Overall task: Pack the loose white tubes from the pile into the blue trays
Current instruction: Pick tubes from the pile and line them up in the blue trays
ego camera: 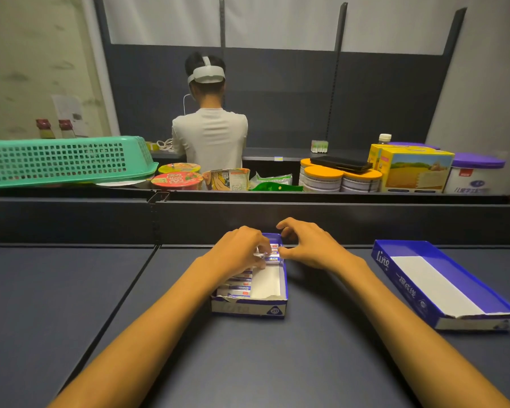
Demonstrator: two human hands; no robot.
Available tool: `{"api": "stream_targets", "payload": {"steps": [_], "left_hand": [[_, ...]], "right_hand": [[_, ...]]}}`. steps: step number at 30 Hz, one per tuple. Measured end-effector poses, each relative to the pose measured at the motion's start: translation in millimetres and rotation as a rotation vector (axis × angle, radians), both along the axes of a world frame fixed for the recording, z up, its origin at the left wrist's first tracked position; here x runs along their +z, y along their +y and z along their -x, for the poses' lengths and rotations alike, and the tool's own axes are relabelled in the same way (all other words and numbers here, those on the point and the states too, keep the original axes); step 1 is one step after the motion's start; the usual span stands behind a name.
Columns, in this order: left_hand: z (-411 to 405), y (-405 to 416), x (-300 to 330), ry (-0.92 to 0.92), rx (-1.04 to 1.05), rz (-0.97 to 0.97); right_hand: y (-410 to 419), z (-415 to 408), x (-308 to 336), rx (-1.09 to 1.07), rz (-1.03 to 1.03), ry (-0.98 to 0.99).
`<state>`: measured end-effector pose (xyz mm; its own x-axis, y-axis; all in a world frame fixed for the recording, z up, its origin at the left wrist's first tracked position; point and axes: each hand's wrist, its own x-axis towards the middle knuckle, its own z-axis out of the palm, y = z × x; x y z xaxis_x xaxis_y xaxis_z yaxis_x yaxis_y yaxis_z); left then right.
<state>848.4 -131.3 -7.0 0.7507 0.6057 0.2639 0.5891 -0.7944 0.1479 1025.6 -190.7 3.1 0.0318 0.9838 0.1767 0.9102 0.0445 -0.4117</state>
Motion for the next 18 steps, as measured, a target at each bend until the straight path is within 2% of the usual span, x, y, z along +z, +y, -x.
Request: {"api": "stream_targets", "payload": {"steps": [18], "left_hand": [[-8.3, 7.1, -0.9, 0.028, 0.013, 0.009]], "right_hand": [[-3.7, 1.2, 0.7, -0.005, 0.001, 0.004]]}}
